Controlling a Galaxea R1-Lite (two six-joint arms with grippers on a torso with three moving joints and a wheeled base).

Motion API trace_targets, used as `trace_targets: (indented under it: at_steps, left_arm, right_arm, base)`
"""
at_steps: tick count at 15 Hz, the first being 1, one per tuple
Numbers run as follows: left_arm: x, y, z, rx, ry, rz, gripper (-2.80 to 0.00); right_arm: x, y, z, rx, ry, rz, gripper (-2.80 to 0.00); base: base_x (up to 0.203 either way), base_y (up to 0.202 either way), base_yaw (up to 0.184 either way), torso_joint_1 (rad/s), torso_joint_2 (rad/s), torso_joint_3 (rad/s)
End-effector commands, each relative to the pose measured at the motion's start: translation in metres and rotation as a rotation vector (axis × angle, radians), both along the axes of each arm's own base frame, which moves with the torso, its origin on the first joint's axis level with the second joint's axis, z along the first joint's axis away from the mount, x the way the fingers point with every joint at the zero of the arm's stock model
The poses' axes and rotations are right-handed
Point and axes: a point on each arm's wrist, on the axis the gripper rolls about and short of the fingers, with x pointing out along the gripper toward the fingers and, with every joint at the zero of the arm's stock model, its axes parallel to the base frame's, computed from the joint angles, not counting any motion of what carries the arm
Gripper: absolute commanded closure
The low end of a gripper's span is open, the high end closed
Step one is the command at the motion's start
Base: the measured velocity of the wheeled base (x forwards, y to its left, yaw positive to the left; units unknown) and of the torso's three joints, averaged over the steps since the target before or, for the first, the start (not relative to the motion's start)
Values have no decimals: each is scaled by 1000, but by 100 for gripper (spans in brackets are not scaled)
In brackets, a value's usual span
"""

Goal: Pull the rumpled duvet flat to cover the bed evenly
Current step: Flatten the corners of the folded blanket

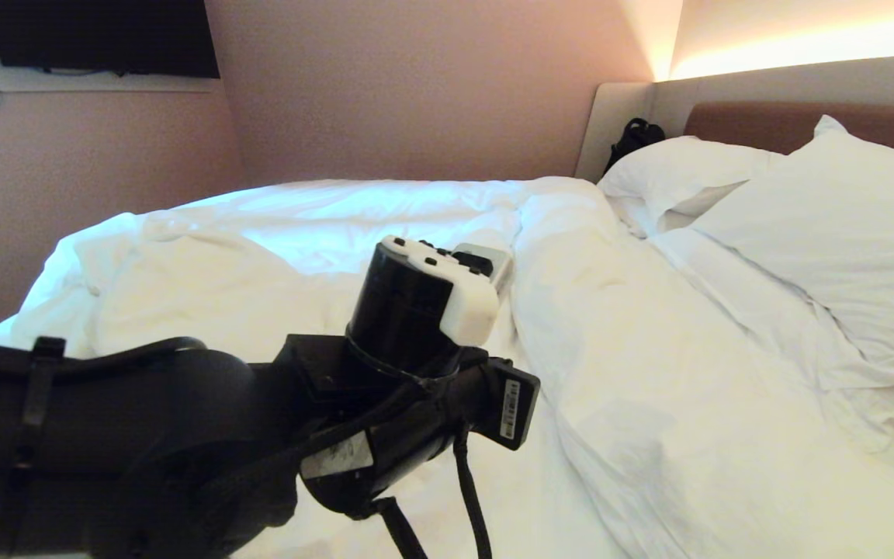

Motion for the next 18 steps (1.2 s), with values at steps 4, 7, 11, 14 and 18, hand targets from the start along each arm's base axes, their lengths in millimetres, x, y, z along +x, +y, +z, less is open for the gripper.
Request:
trace_targets:
  at_steps: [4,7,11,14,18]
  left_arm:
    - [14,8,-2,-43,31,72,0]
    - [27,18,3,-99,47,139,0]
    - [41,29,2,-107,52,187,0]
    - [67,33,-7,-117,74,264,0]
    - [89,48,-20,-156,134,337,0]
  right_arm:
    - [-4,0,-23,-17,129,27,-280]
    - [-17,-1,-40,-7,290,112,-280]
    - [-23,-1,-44,-23,372,207,-280]
    - [-21,1,-34,4,319,272,-280]
    - [-32,-1,6,2,145,318,-280]
  base:
    - [0,0,0,0,0,0]
    - [0,0,0,0,0,0]
    - [0,0,0,0,0,0]
    - [0,0,0,0,0,0]
    - [0,0,0,0,0,0]
